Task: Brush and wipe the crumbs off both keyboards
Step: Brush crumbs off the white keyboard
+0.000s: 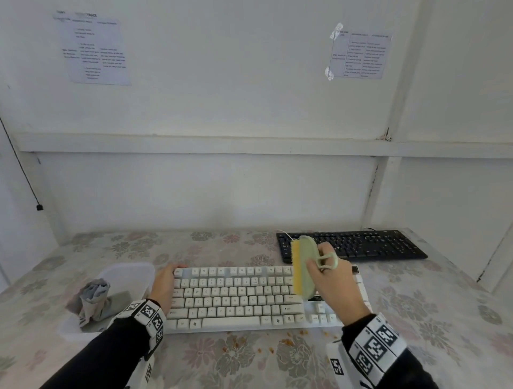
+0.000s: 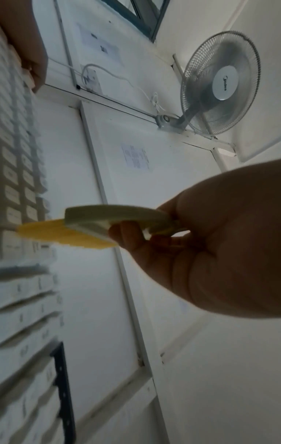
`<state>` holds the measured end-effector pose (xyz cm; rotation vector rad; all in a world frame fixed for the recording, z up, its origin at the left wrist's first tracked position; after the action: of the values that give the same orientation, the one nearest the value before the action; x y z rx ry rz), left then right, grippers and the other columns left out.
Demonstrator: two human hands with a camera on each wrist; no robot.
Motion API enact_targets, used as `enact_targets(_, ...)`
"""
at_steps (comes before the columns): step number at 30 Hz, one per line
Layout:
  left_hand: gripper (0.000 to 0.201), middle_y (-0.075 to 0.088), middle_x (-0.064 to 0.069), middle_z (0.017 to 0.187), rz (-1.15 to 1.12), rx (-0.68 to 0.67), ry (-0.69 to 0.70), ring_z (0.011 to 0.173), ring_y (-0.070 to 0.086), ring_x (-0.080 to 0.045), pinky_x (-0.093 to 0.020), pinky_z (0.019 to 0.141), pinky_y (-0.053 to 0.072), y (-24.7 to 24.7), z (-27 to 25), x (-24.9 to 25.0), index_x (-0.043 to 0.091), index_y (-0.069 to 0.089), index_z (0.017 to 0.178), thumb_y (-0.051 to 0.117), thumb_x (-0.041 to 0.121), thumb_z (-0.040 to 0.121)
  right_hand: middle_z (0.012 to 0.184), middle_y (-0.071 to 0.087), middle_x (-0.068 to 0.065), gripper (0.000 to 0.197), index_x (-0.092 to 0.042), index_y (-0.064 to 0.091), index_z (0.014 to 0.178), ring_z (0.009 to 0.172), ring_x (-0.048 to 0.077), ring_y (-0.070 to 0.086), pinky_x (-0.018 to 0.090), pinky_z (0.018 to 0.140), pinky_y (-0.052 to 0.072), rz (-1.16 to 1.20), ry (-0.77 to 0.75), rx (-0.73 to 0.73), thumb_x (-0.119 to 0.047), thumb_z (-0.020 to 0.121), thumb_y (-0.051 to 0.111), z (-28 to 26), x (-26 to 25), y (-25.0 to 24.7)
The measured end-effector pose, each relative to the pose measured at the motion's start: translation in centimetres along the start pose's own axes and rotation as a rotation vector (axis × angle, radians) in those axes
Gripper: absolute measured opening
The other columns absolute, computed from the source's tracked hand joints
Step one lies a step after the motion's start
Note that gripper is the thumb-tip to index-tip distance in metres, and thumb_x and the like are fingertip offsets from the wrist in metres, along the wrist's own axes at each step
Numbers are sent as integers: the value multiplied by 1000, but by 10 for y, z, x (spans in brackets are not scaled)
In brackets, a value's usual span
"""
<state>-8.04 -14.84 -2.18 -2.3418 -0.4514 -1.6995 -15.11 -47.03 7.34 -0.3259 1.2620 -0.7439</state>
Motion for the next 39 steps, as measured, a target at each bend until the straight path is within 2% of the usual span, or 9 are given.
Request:
enact_targets(7, 31, 62, -7, 52, -4, -2, -8, 60, 59, -29, -34, 66, 50, -1, -2, 1, 14, 64, 73, 44, 26, 93, 60, 48, 0, 20, -23, 39, 75, 46, 11, 41, 15, 37, 31, -109, 107, -195, -10, 89, 46, -6, 5, 29)
enact_targets(12, 31, 62, -9, 59, -1, 4, -28, 62, 58, -29, -35, 67, 50, -2, -5, 3, 17, 65, 75, 42, 26, 94, 59, 42, 1, 23, -14, 39, 67, 46, 10, 41, 13, 35, 35, -97, 207, -308, -6, 87, 45, -17, 3, 22)
enact_targets(16, 32, 62, -12, 69, 4, 12, -21, 67, 59, -30, -40, 75, 51, -3, -9, 6, 17, 66, 79, 40, 25, 95, 55, 40, -1, 26, -13, 38, 66, 42, 8, 35, 10, 32, 28, -94, 146, -192, -9, 91, 47, -11, -13, 16)
enact_targets(19, 32, 63, -11, 65, 1, 23, -10, 66, 59, -30, -45, 80, 51, -5, -10, 6, 17, 66, 78, 40, 25, 94, 61, 51, 0, 6, -12, 46, 87, 45, 9, 43, 15, 36, 32, 3, 13, -85, -13, 92, 48, -7, -30, 24)
enact_targets(22, 32, 62, -12, 67, 0, 19, -7, 65, 59, -30, -40, 75, 51, -4, -12, 8, 17, 66, 78, 39, 24, 94, 62, 52, -2, 4, -15, 43, 94, 44, 7, 44, 15, 36, 34, 17, -26, -108, -13, 94, 46, -8, -36, 38)
enact_targets(27, 30, 62, -12, 69, -3, 5, 5, 66, 58, -28, -35, 69, 49, -2, -12, 9, 16, 65, 80, 39, 23, 95, 58, 45, -4, 31, -30, 32, 72, 42, 5, 38, 13, 33, 30, -85, 30, -239, -10, 93, 44, -23, -29, 50)
enact_targets(33, 30, 60, -11, 68, -24, 6, 5, 63, 56, -26, -31, 63, 46, 0, -7, 7, 15, 63, 80, 38, 22, 96, 53, 36, -4, 31, -18, 34, 62, 41, 5, 28, 14, 34, 28, -115, 90, -324, -5, 88, 46, -33, -31, 43)
enact_targets(36, 30, 59, -10, 64, -36, 13, -7, 60, 55, -25, -29, 59, 45, 0, -8, 8, 15, 63, 79, 39, 22, 95, 56, 44, -3, 29, -22, 37, 67, 41, 4, 36, 14, 35, 31, -48, 29, -223, -9, 91, 47, -26, -44, 44)
enact_targets(39, 29, 60, -7, 56, -59, 31, -9, 59, 55, -24, -30, 59, 46, -1, -7, 7, 14, 65, 79, 41, 21, 94, 68, 55, 1, 13, -23, 42, 87, 50, 11, 51, 15, 39, 42, 102, -23, -162, -12, 94, 46, -18, -56, 55)
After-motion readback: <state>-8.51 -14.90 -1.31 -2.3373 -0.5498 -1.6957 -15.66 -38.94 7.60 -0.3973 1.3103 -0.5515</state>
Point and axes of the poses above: each hand's wrist, its own z-axis towards the middle knuckle, its own y-axis out of the palm, x = y × z, the point moved 4 cm from there along z, towards the middle knuckle
